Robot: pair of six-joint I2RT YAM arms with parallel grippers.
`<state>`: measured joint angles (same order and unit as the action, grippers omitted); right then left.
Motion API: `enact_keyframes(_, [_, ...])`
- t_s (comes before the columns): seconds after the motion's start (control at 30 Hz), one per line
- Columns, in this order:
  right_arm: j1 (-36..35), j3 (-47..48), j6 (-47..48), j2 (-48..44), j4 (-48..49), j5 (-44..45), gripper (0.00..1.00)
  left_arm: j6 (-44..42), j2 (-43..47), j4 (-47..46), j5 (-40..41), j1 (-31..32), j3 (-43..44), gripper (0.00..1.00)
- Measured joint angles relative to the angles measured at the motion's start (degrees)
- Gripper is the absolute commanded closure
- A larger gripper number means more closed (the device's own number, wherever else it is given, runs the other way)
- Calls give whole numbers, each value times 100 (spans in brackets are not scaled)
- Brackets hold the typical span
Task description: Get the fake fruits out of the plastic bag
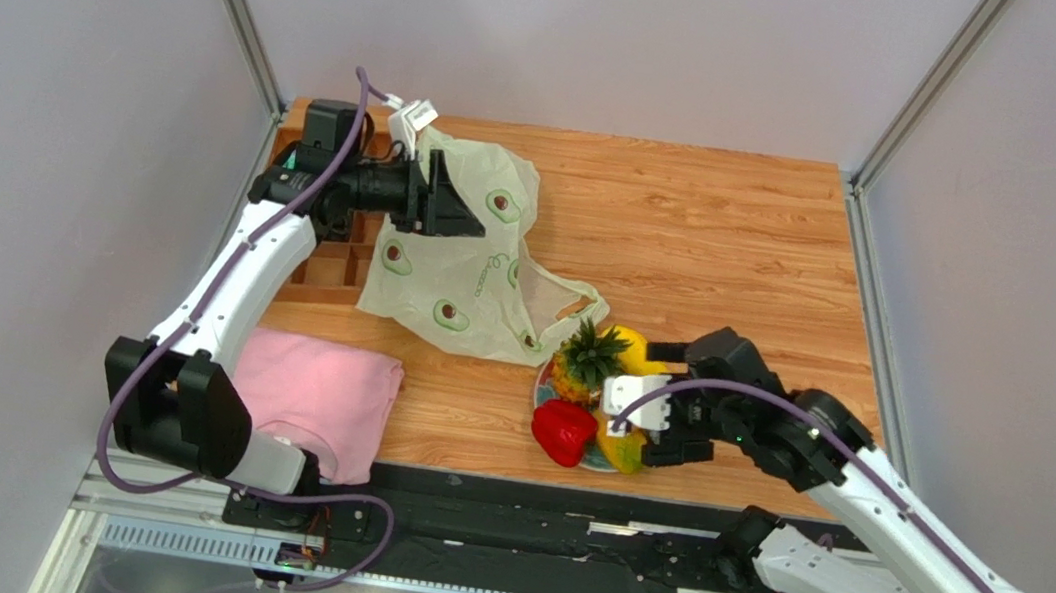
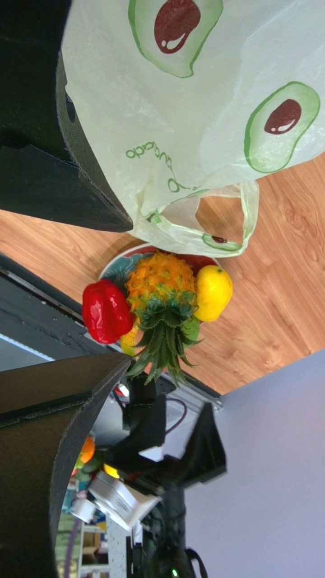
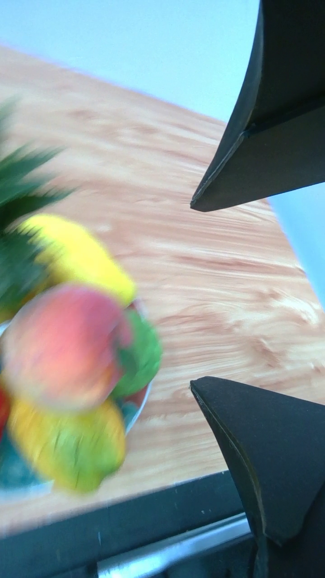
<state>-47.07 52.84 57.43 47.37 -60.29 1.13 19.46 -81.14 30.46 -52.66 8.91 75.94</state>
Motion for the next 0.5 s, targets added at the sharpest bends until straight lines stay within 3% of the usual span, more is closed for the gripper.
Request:
enact_keyframes(0.13, [887, 2, -741, -511, 66, 649, 0, -422, 2, 424, 199, 0, 442, 16])
enact_keyframes(0.17, [1316, 15, -1049, -544, 151, 813, 0, -638, 7, 599, 372, 0, 645, 6])
enact_keyframes(0.2, [1510, 26, -1198, -538, 190, 879, 0, -785, 15, 697, 490, 0, 780, 4])
enact_keyframes(0.33, [3220, 372, -2404, 107, 356, 833, 0, -1375, 181, 1137, 1357, -2, 1196, 1])
enact_keyframes(0.4, [4002, 662, -3224, 658, 455, 721, 5, -1631, 396, 1320, 1978, 0, 1215, 1])
enact_keyframes(0.43, [4343, 774, -3628, 942, 570, 649, 0, -1733, 496, 1410, 2260, -2, 1215, 1])
enact_keyframes(0.5, [4767, 813, -4365, 1281, 861, 625, 0, -1895, 671, 1534, 2706, -2, 1207, 1])
